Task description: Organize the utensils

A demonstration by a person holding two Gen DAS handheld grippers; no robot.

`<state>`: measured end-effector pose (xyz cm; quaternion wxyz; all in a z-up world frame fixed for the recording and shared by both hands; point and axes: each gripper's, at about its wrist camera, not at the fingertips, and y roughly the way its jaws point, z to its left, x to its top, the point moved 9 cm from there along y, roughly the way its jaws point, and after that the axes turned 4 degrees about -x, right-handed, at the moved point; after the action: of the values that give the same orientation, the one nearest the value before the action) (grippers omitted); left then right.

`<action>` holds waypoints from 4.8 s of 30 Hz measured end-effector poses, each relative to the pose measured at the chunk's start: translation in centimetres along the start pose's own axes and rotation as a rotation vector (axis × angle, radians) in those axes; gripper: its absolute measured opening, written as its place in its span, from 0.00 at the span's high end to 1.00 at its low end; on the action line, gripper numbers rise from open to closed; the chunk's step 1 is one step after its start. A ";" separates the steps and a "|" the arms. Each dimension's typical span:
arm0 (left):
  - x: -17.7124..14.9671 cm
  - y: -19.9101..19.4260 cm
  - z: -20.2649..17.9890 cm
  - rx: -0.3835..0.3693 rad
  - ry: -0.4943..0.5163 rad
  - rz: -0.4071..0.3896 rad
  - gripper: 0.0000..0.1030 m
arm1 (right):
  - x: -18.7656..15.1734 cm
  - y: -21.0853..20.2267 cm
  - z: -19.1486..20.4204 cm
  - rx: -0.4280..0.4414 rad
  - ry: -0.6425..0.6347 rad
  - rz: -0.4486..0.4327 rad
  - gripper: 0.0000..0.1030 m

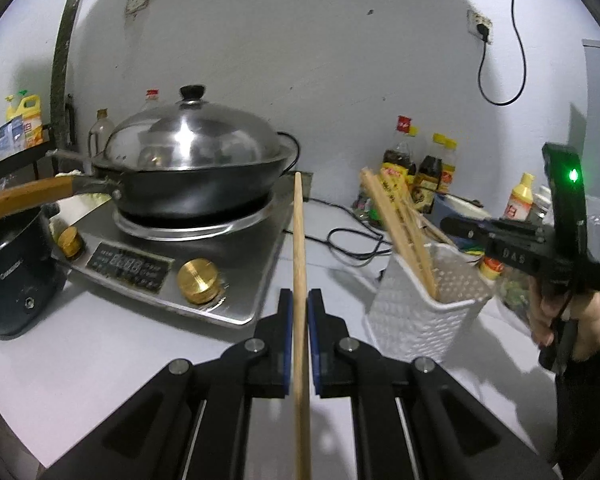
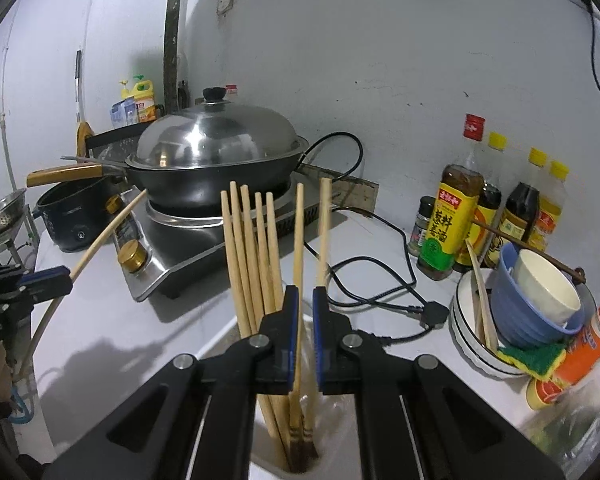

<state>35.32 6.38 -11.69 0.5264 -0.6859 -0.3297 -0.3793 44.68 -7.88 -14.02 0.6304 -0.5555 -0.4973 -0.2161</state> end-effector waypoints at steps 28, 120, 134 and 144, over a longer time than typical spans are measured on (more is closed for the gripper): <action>9.8 6.7 -10.8 -0.181 -0.167 -0.188 0.94 | -3.5 -2.9 -7.8 0.039 0.191 -0.064 0.94; -4.2 -6.4 -4.5 -0.061 -0.197 -0.080 0.50 | -9.7 -12.3 0.9 -0.056 0.162 0.045 0.77; -6.0 -11.2 -5.9 -0.073 -0.129 -0.079 0.39 | -11.0 -18.1 3.0 -0.083 0.144 0.013 0.64; -6.3 -14.1 -9.0 -0.123 -0.086 -0.089 0.38 | -10.7 -23.6 2.9 -0.101 0.154 -0.046 0.64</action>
<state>18.61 0.51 -9.04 0.4512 -0.7173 -0.3579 -0.3921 19.71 -15.06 -12.16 0.6327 -0.5567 -0.4487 -0.2973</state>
